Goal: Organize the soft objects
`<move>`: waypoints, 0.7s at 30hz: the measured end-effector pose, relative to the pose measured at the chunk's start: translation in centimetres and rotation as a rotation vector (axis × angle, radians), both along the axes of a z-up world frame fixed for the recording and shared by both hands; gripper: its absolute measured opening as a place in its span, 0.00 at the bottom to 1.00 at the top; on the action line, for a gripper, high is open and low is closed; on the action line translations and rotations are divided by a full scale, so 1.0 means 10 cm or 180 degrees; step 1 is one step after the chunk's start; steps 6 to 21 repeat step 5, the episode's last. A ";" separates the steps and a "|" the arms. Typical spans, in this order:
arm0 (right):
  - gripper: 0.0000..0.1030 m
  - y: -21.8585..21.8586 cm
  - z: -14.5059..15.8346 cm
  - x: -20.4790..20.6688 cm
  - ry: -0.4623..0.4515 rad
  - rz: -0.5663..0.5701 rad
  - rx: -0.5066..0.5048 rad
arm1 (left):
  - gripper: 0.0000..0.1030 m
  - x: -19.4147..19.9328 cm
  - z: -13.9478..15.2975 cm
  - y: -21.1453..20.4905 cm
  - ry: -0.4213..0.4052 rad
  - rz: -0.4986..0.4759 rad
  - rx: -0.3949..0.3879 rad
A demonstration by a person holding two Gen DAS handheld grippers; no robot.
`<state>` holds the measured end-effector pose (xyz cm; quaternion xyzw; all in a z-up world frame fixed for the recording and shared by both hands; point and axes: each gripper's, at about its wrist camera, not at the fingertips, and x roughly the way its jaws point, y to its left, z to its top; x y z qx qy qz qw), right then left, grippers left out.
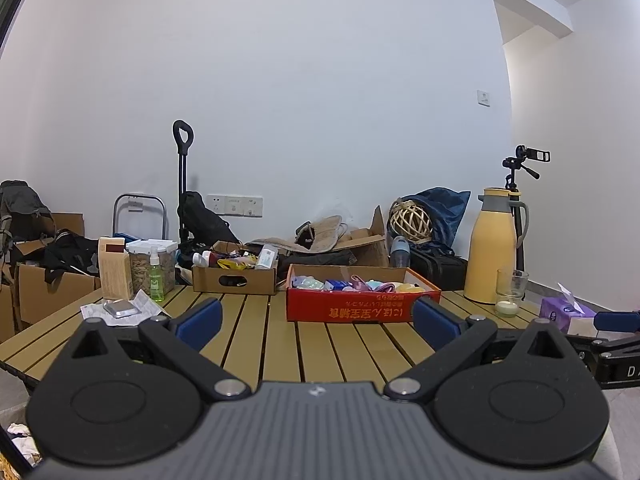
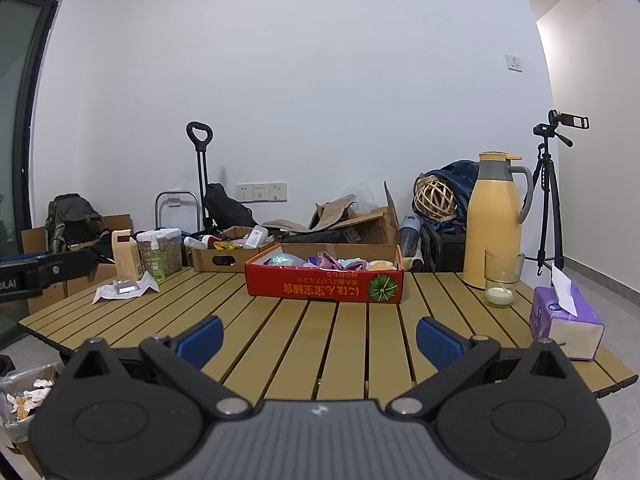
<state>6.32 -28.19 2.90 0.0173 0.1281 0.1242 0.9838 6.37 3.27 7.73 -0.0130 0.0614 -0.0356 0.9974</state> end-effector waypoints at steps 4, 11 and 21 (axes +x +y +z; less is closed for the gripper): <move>1.00 0.01 -0.04 0.06 0.0035 -0.0022 0.0000 | 1.00 0.09 -0.06 -0.01 0.0071 -0.0013 -0.0008; 1.00 0.01 -0.05 0.08 0.0038 -0.0022 -0.0007 | 1.00 0.11 -0.08 -0.01 0.0048 -0.0003 -0.0035; 1.00 0.01 -0.05 0.08 0.0038 -0.0022 -0.0007 | 1.00 0.11 -0.08 -0.01 0.0048 -0.0003 -0.0035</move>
